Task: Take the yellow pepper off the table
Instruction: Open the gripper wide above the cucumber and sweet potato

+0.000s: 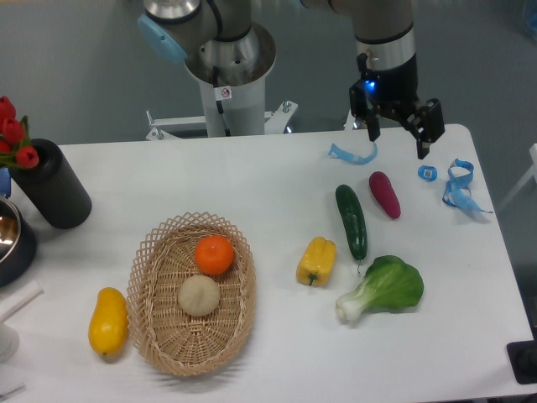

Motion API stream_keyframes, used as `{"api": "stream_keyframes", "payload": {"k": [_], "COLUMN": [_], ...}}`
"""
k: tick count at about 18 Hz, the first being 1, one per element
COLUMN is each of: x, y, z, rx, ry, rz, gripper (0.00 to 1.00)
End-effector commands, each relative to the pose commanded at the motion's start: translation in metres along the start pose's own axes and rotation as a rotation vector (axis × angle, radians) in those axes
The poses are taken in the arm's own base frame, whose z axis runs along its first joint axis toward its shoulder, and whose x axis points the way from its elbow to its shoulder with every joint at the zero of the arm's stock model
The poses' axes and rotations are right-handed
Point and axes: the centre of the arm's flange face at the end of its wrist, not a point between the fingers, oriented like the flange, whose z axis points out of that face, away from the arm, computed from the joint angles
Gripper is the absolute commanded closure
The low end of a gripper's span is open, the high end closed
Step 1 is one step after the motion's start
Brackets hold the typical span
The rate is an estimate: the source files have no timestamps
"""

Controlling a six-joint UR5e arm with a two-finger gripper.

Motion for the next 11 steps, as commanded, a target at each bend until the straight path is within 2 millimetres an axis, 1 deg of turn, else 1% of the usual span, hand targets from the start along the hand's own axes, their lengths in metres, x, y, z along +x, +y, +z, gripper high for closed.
{"api": "stream_keyframes", "payload": {"k": [2, 6, 9, 11], "x": [0.000, 0.000, 0.004, 0.008], "y": [0.001, -0.004, -0.006, -0.003], "z": [0.000, 0.000, 0.011, 0.014], "rx": [0.000, 0.055, 0.100, 0.106], "ry": [0.000, 0.002, 0.034, 0.040], "rz": [-0.001, -0.001, -0.008, -0.017], "gripper": [0.00, 0.00, 0.00, 0.00]}}
